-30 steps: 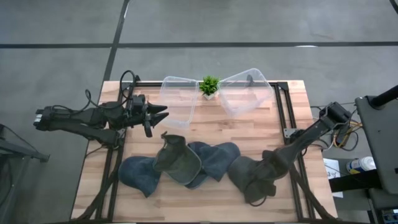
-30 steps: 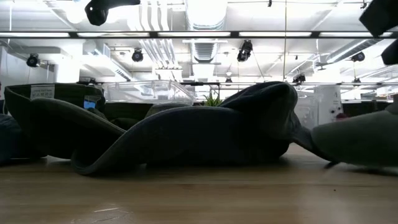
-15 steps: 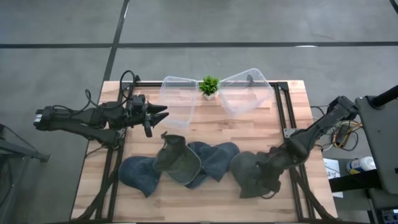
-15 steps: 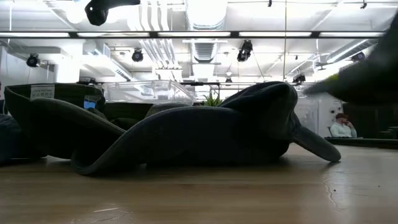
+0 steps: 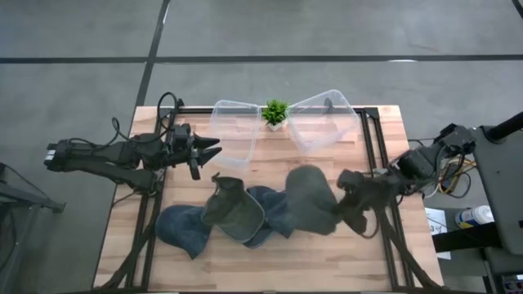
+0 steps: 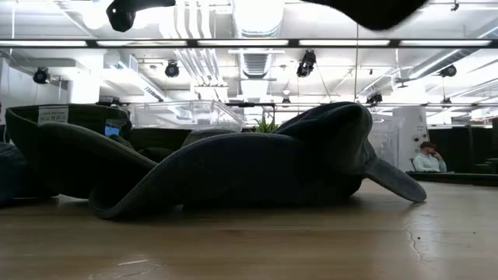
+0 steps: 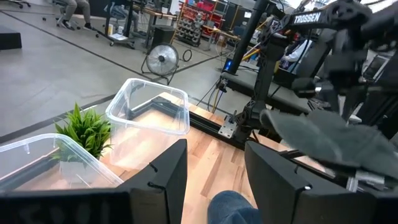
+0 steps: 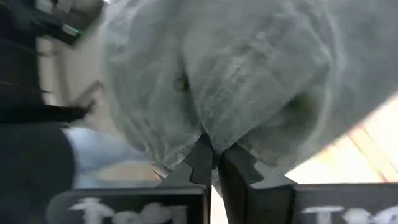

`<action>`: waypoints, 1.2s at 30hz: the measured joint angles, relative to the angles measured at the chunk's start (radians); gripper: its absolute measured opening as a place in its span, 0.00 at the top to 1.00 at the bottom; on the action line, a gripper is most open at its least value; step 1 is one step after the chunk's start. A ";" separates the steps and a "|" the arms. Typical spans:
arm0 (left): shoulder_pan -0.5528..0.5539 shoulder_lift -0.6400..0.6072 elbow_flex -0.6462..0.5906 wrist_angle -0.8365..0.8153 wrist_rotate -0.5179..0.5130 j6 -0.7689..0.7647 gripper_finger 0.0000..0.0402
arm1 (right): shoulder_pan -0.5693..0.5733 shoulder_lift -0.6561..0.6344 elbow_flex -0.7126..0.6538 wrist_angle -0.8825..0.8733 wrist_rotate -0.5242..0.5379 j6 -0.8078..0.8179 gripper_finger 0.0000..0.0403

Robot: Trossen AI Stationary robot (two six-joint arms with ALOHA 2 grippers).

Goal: Pick & Place hat
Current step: Put the right green cap in the right transparent bin

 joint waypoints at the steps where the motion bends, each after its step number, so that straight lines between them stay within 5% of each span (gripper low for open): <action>1: 0.000 0.000 0.000 0.000 0.000 0.000 0.62 | -0.021 0.002 0.013 0.042 -0.012 -0.032 0.98; 15: 0.000 0.000 0.000 0.000 0.000 -0.009 0.62 | -0.236 0.012 0.025 0.837 -0.358 -0.365 0.98; 26: 0.000 0.000 0.000 -0.003 0.000 -0.009 0.62 | -0.257 0.129 0.025 1.616 -0.747 -0.256 0.98; 36: 0.000 0.000 0.000 -0.004 0.000 -0.011 0.62 | -0.257 0.249 0.068 1.761 -0.789 -0.133 0.98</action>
